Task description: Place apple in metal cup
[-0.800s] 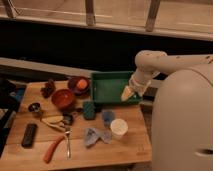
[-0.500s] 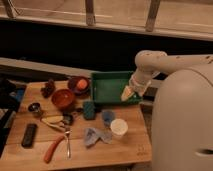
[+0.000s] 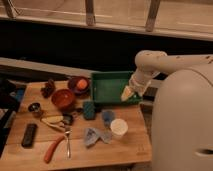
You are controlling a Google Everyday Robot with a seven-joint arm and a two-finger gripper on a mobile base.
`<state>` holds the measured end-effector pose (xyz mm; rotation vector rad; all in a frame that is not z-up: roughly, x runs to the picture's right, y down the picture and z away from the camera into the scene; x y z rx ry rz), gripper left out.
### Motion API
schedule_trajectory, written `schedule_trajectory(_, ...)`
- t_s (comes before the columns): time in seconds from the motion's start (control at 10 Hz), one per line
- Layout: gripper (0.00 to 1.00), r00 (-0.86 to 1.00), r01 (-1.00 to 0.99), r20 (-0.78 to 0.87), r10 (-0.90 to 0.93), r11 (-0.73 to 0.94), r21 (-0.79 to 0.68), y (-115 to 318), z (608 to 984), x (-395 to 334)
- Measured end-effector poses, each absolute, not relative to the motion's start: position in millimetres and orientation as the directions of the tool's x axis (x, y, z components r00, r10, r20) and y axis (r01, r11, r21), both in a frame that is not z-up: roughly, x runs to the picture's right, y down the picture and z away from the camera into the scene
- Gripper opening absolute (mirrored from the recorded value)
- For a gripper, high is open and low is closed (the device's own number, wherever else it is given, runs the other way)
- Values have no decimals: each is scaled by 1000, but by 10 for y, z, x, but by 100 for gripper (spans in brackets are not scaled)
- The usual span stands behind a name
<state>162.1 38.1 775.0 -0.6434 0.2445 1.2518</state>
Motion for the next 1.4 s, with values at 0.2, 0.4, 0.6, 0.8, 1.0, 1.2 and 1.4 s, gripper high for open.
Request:
schedule_trajectory(0.2,69,316,-934,-508,801,167,-317,381,7750,1621)
schedule_trajectory(0.4,69,316,-934,-508,801,167,-317,381,7750,1621)
schedule_trajectory(0.6,69,316,-934,-508,801,167,-317,381,7751,1621)
schedule_trajectory(0.8,69,316,-934,-508,801,167,-317,380,7750,1621)
schedule_trajectory(1.0,69,316,-934,-508,801,167,-317,381,7750,1621)
schedule_trajectory(1.2,69,316,-933,-507,802,167,-318,380,7750,1618)
schedule_trajectory(1.4,69,337,-924,-474,814,187,-335,327,7745,1569)
